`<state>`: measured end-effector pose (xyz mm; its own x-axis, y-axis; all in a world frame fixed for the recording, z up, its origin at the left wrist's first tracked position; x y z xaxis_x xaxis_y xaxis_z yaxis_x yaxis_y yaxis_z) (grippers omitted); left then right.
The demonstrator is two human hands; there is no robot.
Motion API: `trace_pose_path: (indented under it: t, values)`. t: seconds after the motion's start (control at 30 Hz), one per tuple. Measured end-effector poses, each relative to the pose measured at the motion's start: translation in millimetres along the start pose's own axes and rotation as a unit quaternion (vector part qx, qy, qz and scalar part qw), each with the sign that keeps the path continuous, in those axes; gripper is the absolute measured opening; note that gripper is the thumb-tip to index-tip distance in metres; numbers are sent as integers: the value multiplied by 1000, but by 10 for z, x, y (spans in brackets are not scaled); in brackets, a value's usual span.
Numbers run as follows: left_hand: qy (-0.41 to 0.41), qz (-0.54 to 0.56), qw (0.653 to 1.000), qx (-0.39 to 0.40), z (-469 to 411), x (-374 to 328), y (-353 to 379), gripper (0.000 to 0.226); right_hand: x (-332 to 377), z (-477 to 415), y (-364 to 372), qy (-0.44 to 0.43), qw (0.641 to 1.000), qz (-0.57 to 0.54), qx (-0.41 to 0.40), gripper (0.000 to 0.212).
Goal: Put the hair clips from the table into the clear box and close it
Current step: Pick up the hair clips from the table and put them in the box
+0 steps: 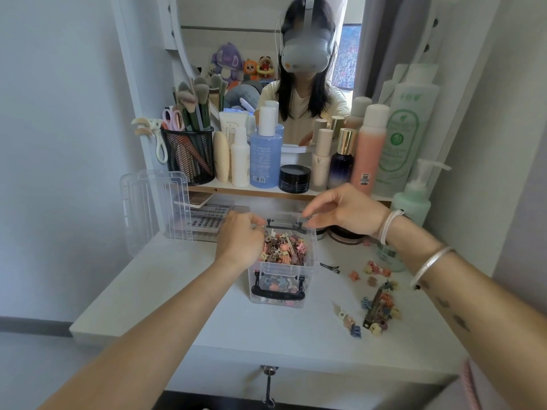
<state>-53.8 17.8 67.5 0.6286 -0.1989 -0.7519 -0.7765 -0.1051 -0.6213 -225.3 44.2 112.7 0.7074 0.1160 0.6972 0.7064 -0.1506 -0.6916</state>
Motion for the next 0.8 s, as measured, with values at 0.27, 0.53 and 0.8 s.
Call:
trace_pose_path:
  t: [0.27,0.53,0.8]
  values:
    - [6,-6,1000,-3,-1,-6,10,29,-36,54,159,-18,999,43,-16,21]
    - [9,-16,1000,-1,-9,4,12,28,-233,58,106,44,986,160,-25,13]
    - [14,-15,1000,0,-3,-2,5,29,-483,193,358,101,928,333,132,24]
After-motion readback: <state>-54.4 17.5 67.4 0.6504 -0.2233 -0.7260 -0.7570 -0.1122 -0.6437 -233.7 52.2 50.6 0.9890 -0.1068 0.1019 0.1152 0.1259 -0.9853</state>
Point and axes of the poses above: each hand's wrist, its own z-axis away from the middle knuckle, its own y-axis out of the palm, x = y × z, the point moved 1 cm from there along -z, towards the middle knuckle, and after that the axes turned 5 degrees about -x, right-handed, at the moved point
